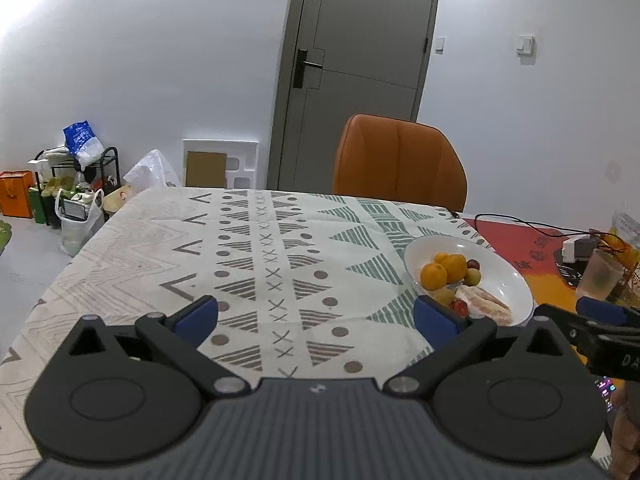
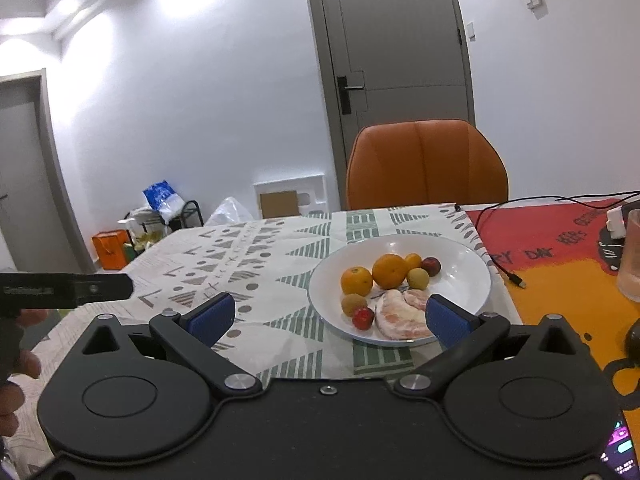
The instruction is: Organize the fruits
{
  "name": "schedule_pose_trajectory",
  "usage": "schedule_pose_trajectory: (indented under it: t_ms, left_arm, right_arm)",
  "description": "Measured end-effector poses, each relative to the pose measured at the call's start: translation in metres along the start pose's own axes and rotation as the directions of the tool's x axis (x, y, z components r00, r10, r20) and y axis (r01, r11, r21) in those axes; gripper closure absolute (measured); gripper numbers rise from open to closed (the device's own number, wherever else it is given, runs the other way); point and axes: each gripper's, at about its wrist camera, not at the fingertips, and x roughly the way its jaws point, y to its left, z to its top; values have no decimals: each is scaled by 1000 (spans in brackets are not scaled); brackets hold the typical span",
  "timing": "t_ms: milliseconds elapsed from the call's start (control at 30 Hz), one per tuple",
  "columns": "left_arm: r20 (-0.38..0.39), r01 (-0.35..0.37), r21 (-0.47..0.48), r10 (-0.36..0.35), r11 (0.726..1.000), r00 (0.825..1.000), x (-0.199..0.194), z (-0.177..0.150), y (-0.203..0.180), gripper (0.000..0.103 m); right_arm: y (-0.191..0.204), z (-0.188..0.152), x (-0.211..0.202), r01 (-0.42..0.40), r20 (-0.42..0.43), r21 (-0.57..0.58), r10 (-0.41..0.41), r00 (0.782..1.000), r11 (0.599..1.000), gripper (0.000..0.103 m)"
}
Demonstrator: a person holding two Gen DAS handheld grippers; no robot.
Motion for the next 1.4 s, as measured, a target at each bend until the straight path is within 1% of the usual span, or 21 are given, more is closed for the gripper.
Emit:
schedule_pose_trajectory:
  t_ms: [167,267,367,500,633,733,900,1000,1133,1267,1400]
  left_arm:
    - [5,-23,-11,23,1000,1000,-12,-4,13,0]
    - [12,-36,-14,36,999,999,-21,-6,22,0]
    - [18,-64,-4,64,998,998,-32,-9,30,0]
    - [22,-76,-5,77,997,997,-46,-12,42,0]
    - [9,-94,-15,94,995,996,-53,-16,49,0]
    - [3,-118,-16,118,993,993,-58,-22,54,0]
    - [-15,-141,8,141,990,990,-56,-27,56,0]
    - [-12,-133,27,133,991,991,-57,-28,54,0]
    - [-5,-149,54,149,987,989,-57,-32,53,0]
    - [-12,-149,38,149,988,989,-56,-32,55,0]
    - [-15,-149,51,150,988,989,-56,-33,53,0]
  right_arm:
    - [10,-2,-4,-14,-17,-4,14,1000,1000,0]
    - [19,-3,-9,-41,-17,-10,41,999,999,0]
    - [32,-2,-17,-66,-6,-39,66,998,997,0]
    - [47,-4,-25,-80,7,-64,81,997,995,0]
    - [53,-6,-31,-90,-1,-34,90,996,995,0]
    - [56,-8,-32,-89,-12,-24,89,996,996,0]
    - [57,-14,-36,-85,-27,-6,85,996,996,0]
    - [54,-18,-39,-81,-26,4,81,996,997,0]
    - [51,-20,-40,-66,-25,10,66,997,998,0]
    - [51,-19,-41,-75,-42,3,75,996,997,0]
    - [53,-20,-40,-76,-50,-18,75,996,997,0]
